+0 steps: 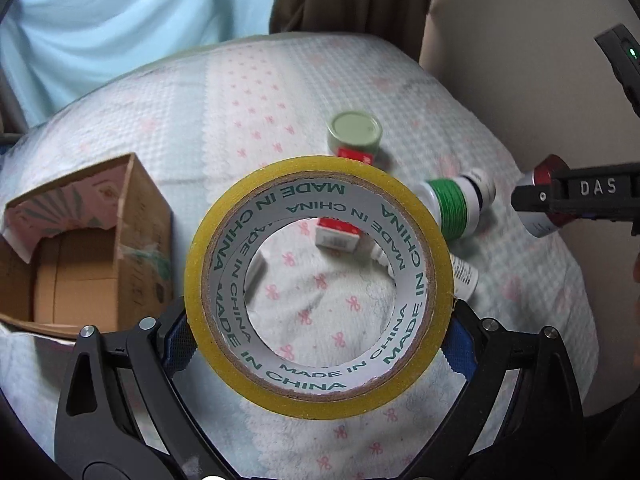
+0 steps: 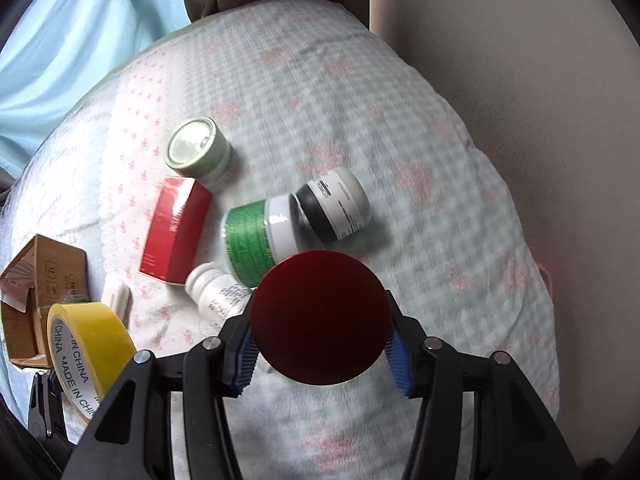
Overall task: Organize rigid objects
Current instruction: 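Grasp the tape roll with the left tool while the right tool grasps the red lid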
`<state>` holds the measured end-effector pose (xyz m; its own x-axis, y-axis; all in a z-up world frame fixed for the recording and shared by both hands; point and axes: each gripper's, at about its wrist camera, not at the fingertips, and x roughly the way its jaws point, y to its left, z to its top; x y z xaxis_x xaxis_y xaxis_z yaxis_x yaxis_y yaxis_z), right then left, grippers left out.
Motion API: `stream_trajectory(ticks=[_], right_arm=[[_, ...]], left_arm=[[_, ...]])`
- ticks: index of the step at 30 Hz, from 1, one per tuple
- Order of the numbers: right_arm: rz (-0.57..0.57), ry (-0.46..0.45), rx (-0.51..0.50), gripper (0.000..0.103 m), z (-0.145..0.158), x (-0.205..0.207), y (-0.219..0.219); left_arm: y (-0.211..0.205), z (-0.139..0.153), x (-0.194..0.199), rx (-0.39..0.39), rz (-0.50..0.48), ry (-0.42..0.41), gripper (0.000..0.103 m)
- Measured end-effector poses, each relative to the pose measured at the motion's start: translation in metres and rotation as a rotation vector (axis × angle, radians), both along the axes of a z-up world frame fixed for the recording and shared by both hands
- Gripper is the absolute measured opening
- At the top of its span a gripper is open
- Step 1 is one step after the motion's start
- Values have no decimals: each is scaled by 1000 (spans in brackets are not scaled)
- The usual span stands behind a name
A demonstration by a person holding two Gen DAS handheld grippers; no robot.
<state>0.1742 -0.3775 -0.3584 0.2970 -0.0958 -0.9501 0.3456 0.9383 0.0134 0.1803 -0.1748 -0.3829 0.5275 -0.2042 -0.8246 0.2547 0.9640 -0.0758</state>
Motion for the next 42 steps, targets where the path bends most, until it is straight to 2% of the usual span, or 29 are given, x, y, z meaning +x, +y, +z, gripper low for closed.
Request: stream_trajectory(ticks=[6,9,15,19,25,29,31,37,42], right_arm=[[78,-87,-16,50,83,-7,41],[135,-131,-17,50,115,-5,70],[250,-197,3,50,158,11,143],[309,-225,17,50,176,22,200],[359,-207,43,50,172,34,287],[364,-175,41,50,154,42,336],[370,-157,44,50,144,46,358],[418,-73,69,50,85,62,411],[477,50,72,50,27,74,426]], left_arm=[[57,82,6,-10,106,-79,96],[95,116,8,-28,149,-91,96],[176,166,7,24,222,-127,96],[233,182,12,49,233,-119,96],[310,169,29,67,216,-57,96],[352,141,47,81,178,19,96],[367,122,58,85,150,86,96],[381,58,87,103,69,228,96],[368,18,112,127,16,286,96]])
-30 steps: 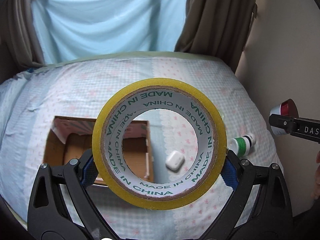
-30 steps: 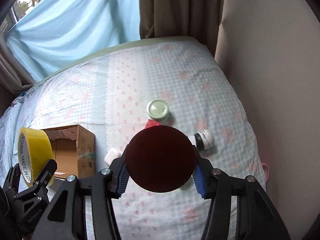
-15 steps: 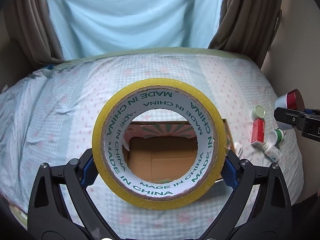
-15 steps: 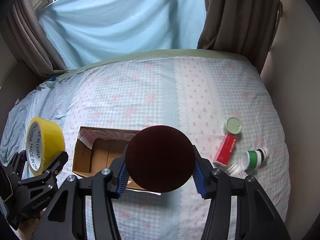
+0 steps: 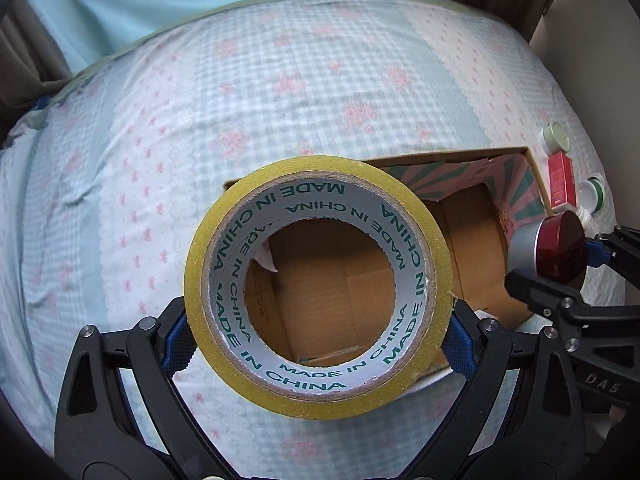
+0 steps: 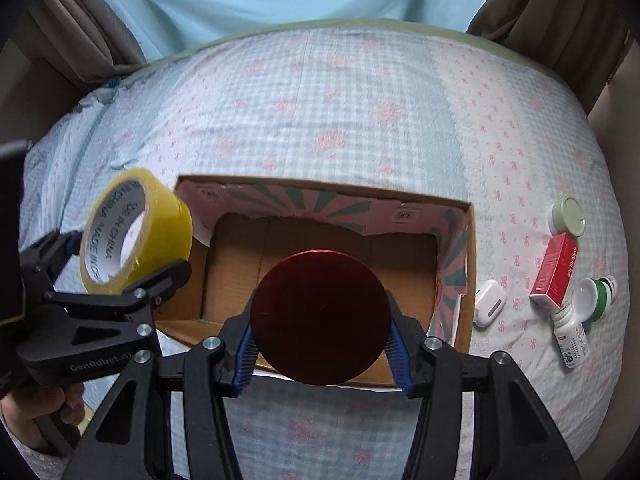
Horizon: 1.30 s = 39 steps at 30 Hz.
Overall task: Organize rigid objects
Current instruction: 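Grasp the tape roll with the left tool while the right tool grasps the red lid, then lower tape roll and red lid into the cardboard box, open both tools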
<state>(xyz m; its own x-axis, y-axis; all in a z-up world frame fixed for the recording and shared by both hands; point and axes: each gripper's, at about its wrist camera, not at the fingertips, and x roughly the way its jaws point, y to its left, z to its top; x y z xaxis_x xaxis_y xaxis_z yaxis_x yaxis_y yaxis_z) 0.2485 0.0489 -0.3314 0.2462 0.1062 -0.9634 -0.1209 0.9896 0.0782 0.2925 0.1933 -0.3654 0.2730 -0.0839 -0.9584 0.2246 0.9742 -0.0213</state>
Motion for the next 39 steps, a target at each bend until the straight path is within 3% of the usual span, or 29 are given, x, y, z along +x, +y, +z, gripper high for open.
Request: stream_trajectory(ticks=[7,13,14,15,16,17,18,29,39], right_arm=[[83,118,-37,50,-75,17,-12],[125,126,-14,50,-100,25,-11],[134,119,-18,52,-101,26,-10],[136,115,-14,69,-103,26,-10],[135,102,0,79,-102,27,-10],[135,86,-26,100,-102,26,-11],[141,71,-30,103,-102,25,-11],[87,82,16,103,-87,12,-25],[106,45,15,103,-31,-14,-30]], left_arm=[[-26,-58,25,31,-57,140,96],[-41,-72,31,29,-113,169,96],[-42,-73,32,21,-123,177,96],[-42,-72,34,10,-121,183,100],[-41,-71,34,6,-118,181,103],[-41,-70,34,5,-121,179,103],[-41,-70,34,7,-122,180,103],[-31,-52,23,7,-90,160,103],[-15,11,-9,-9,-46,77,103]])
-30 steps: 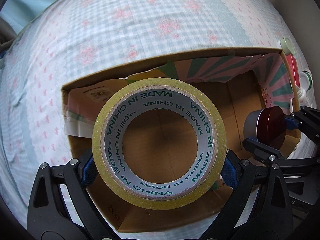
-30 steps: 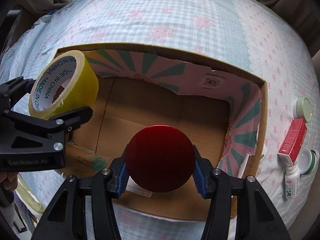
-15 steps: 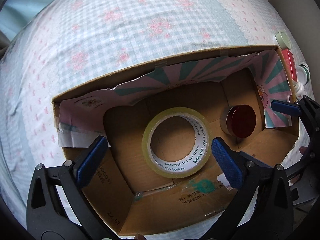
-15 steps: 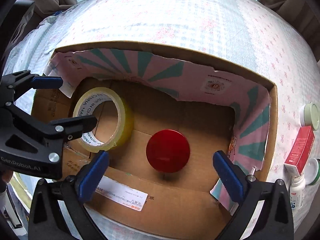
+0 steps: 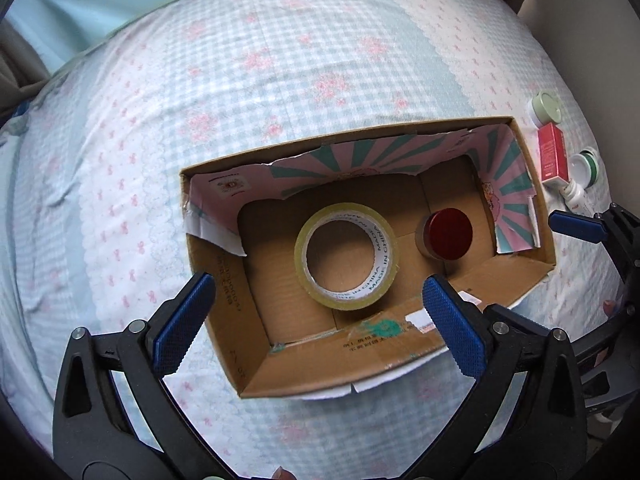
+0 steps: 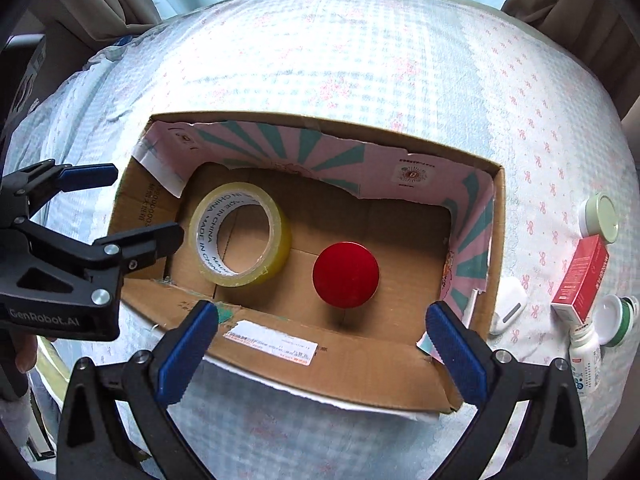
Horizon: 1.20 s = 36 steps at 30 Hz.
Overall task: Organize rigid objects
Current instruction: 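Lower tape roll and red lid into the cardboard box, open both tools, then grasp the red MARUBI box with the left tool while the right tool grasps the green-and-white tub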
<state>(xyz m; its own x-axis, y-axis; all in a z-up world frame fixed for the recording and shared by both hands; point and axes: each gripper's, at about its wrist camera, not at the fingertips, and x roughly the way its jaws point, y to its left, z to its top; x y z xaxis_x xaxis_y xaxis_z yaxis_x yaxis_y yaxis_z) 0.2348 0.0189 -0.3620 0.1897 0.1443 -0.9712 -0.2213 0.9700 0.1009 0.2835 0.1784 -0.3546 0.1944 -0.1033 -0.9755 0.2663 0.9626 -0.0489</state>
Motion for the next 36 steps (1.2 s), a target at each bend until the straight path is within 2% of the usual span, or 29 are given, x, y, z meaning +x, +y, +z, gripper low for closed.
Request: stream_trajectory(ticks=[5,9,16,22,26,29,33,36], right_arm=[[6,-40,-33,103,37,-18,5],[-39,-73,-7,103,71,-42,-1],[-194,-94,-12,103,106,-85,-25],[-335,-117,-47,103,133,-121,-81],[-409,-134,-58,103,145,-136,-126],[-467,-128,-48,103,149,-144,-168],[-486,-129,-57,103,152,-146,-226],[-483,-138,-60,103,150,-141,-266]], left_arm=[[2,43,-34,13,7,-63,103],[-1,75,-64,38,-3,-141,103],[-25,115,-104,-34,-19,-188,103],[-75,139,-120,-28,-91,-263,103],[-116,146,-123,-56,-119,-263,103],[-149,149,-123,-47,-115,-263,103],[-195,152,-120,-44,-104,-273,103],[-233,142,-111,-44,-103,-255,103]])
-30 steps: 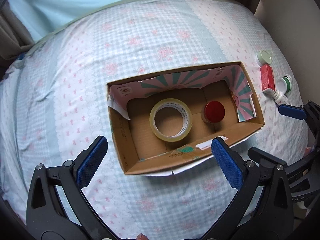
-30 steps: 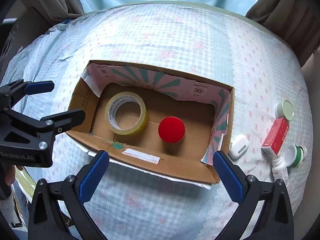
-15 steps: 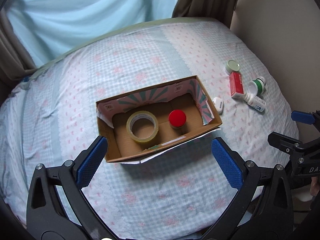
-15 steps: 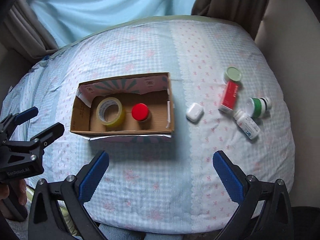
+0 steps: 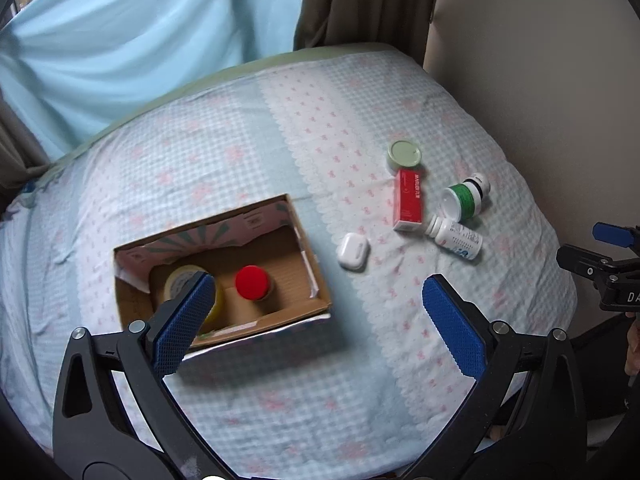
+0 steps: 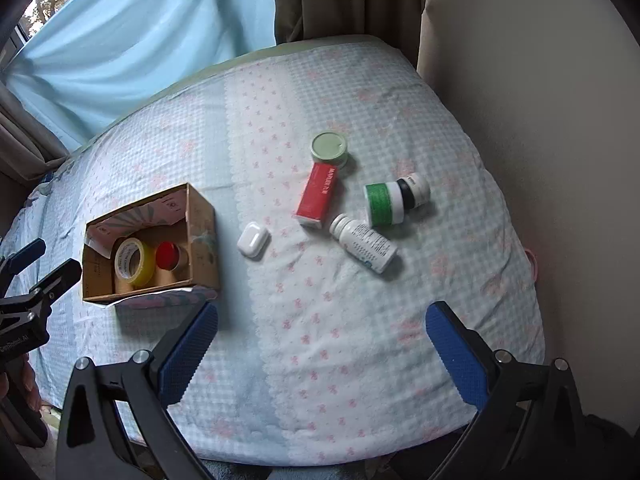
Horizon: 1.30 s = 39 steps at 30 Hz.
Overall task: Organize rigid objects
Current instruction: 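Grasp the red MARUBI box with the left tool while the right tool grasps the green-and-white tub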
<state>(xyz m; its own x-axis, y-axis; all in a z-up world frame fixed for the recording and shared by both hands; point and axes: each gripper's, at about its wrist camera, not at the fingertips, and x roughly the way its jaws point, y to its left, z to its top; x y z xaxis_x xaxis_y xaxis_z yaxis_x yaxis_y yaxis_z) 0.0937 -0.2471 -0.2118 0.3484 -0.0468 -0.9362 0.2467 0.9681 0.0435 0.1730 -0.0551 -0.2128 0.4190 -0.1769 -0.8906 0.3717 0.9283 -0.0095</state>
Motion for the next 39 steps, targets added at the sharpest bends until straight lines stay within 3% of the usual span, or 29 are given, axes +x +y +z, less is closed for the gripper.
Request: stream_trajectory(ticks=[4,6,14,25,27,30,34,39], right_arm=[[38,10,-94,103,-11,16,-40],[63,28,-93,103,-22,25,-59],[63,69,-27,103,-73,63,-106],[11,130,95,101,-165,115,-123],[12,148,109,95,-183,125,-122],[9,169,146,85,-204,136,-122],[3,185,156,80,-222,146,-117],[6,216,123,76,-233,152,-118]], left_arm=[[-51,-18,21,-6,6,32,103],[-73,-29,33,-9,4,57,103],[-143,-94,88,-9,-44,178,103],[-207,-207,149,67,-131,345,98],[-212,-225,156,72,-138,373,87],[-216,-247,162,79,-146,410,81],[-219,-263,165,84,-156,440,69],[-221,-274,164,75,-166,474,45]])
